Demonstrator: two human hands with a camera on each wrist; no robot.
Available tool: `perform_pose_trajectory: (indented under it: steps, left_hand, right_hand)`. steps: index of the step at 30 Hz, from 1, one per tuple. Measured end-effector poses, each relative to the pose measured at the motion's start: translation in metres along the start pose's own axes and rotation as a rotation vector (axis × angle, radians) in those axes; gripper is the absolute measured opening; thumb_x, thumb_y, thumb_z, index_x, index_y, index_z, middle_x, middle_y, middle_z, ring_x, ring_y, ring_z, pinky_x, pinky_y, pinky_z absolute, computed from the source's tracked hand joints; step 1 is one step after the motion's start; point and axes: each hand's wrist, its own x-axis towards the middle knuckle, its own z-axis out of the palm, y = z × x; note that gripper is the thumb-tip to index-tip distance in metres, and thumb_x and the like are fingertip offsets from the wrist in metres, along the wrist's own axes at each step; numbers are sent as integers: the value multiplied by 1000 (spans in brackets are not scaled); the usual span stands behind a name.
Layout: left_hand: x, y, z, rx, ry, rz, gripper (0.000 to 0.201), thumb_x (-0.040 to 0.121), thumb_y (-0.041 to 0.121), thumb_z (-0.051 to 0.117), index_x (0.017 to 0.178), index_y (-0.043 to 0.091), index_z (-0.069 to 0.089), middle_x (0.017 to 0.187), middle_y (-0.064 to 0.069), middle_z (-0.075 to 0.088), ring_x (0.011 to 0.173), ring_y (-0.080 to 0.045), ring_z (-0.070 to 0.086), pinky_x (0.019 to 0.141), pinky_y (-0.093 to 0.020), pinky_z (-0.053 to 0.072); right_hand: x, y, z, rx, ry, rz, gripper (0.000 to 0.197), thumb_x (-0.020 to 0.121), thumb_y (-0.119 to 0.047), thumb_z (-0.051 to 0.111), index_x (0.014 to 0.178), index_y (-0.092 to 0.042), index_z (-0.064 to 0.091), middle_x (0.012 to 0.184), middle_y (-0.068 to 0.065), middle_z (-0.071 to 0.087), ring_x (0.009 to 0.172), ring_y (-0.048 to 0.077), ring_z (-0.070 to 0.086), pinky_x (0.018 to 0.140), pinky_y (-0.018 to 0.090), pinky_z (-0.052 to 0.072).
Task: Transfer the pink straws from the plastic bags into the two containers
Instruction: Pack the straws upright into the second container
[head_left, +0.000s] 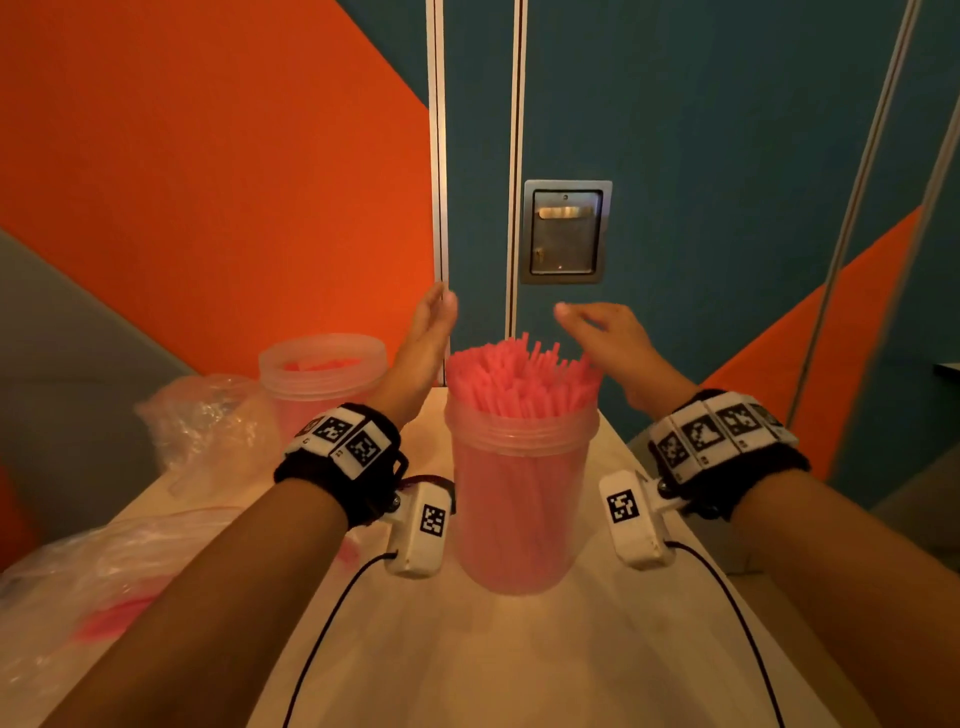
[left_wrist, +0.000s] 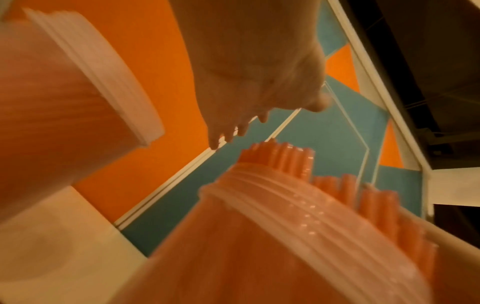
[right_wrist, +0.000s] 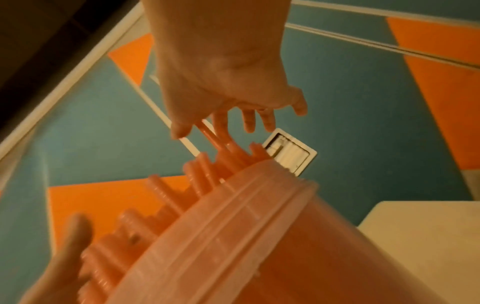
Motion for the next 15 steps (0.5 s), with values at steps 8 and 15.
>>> perform_pose_trajectory:
  steps: [8, 15]
  left_hand:
    - [-17, -22, -4, 176, -406, -120, 136, 52, 30, 88, 148, 29, -8, 148, -7, 30, 129, -17, 40, 98, -24, 41]
    - [-5, 4, 38, 351, -286, 70, 105, 55, 70, 72, 141, 41, 19, 144, -2, 42, 131, -19, 42, 110, -38, 33]
  right_hand:
    - [-25, 3, 14, 180, -253, 326, 82, 81, -77, 27, 143, -25, 34, 150, -8, 26, 140, 15, 27, 117, 41, 19]
    - [-19, -32, 33, 360, -126, 375, 63, 90, -64, 33, 106, -11, 62, 102, 6, 67, 94, 20, 63, 79, 32, 51]
